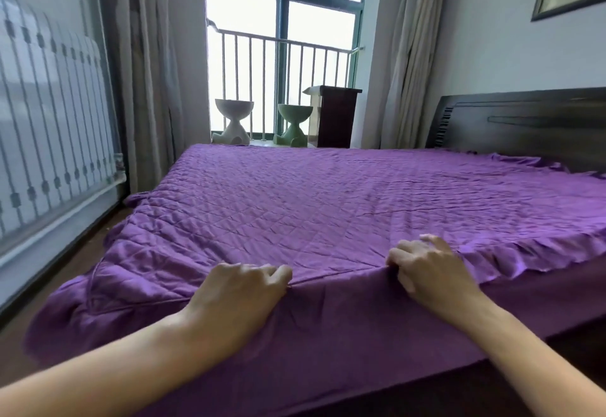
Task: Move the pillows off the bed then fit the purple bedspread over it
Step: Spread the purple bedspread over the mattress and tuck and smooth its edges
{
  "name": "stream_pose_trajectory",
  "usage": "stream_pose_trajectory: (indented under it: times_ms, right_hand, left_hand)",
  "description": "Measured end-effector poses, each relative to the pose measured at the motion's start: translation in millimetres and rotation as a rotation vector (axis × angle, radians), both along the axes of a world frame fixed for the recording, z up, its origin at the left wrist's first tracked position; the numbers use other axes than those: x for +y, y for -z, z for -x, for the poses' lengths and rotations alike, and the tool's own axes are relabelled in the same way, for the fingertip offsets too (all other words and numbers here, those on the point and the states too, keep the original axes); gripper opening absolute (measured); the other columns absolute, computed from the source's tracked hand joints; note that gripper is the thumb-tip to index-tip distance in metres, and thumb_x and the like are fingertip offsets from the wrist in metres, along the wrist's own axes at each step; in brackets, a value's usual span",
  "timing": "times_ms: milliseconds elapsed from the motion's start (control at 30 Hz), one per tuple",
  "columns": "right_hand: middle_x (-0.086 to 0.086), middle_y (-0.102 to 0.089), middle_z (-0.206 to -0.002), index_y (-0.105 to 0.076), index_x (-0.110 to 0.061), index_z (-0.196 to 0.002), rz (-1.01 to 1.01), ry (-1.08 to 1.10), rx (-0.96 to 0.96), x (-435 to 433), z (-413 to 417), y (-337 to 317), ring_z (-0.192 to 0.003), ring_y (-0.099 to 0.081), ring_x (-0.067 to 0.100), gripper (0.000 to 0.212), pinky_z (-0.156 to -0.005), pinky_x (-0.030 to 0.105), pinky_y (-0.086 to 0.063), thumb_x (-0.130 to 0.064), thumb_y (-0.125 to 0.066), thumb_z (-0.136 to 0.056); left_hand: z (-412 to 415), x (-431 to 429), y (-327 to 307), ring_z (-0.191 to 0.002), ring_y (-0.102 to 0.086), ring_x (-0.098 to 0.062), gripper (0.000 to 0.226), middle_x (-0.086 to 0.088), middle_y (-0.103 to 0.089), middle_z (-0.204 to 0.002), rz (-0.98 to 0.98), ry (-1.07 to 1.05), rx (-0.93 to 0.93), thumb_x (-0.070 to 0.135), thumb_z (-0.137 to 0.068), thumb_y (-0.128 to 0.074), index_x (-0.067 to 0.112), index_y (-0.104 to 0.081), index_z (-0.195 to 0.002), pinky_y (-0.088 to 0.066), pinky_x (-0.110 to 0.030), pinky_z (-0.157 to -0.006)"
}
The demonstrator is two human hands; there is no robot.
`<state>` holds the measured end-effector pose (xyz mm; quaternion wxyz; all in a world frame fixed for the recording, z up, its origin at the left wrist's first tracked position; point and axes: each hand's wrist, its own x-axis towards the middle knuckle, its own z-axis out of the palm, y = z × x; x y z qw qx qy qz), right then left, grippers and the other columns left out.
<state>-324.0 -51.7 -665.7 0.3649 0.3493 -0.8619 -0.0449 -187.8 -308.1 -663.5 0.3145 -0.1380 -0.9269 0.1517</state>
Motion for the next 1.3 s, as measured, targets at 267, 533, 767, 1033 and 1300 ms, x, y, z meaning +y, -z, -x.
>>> stream_pose_trajectory:
  times_ms: [267,533,767,1033,1300]
  right_hand:
    - [-0.002,-0.058,-0.087,-0.063,-0.019,-0.089,0.098,-0.048,-0.084,16,11,31,-0.079,-0.059,0.021,0.031,-0.072,0.032,-0.054,-0.005,-0.067,-0.062]
    - [-0.001,-0.051,-0.061,-0.055,-0.017,-0.069,0.063,0.025,0.109,27,5,21,-0.056,-0.058,0.024,0.028,-0.08,0.042,-0.055,0.001,-0.035,-0.063]
    - [0.006,-0.061,-0.083,-0.064,-0.011,-0.096,0.044,0.034,0.075,19,18,35,-0.07,-0.059,0.031,0.04,-0.069,0.042,-0.052,0.002,-0.063,-0.058]
    - [0.004,-0.053,-0.065,-0.062,-0.013,-0.072,0.048,0.031,0.081,18,7,28,-0.062,-0.057,0.03,0.026,-0.055,0.036,-0.049,0.004,-0.053,-0.054]
    - [0.002,-0.061,-0.08,-0.065,-0.014,-0.089,0.208,-0.033,-0.026,22,11,29,-0.074,-0.061,0.027,0.041,-0.063,0.037,-0.055,-0.015,-0.033,-0.064]
  left_hand:
    - [-19,-21,6,-0.063,-0.068,-0.012,0.051,0.009,-0.064,-0.071,-0.034,-0.024,0.043,0.041,-0.052,-0.082,0.023,-0.046,-0.083,-0.045,-0.025,-0.033]
    - [-34,-34,5,-0.064,-0.068,-0.008,0.011,0.011,-0.064,-0.071,0.014,-0.071,-0.001,0.026,-0.073,-0.039,0.026,-0.049,-0.079,-0.043,-0.025,-0.031]
    - [-51,-62,5,-0.068,-0.069,-0.013,0.027,0.003,-0.067,-0.078,0.03,-0.127,0.043,0.044,-0.077,-0.04,0.019,-0.046,-0.087,-0.045,-0.022,-0.035]
    - [-67,-68,8,-0.064,-0.071,-0.014,0.018,-0.005,-0.073,-0.085,0.165,-0.027,0.117,0.01,-0.076,-0.038,0.018,-0.045,-0.091,-0.045,-0.02,-0.035]
    - [-42,-52,6,-0.053,-0.065,-0.023,0.038,0.0,-0.061,-0.061,0.141,-0.183,0.077,0.046,-0.088,-0.036,0.018,-0.062,-0.083,-0.041,-0.028,-0.036]
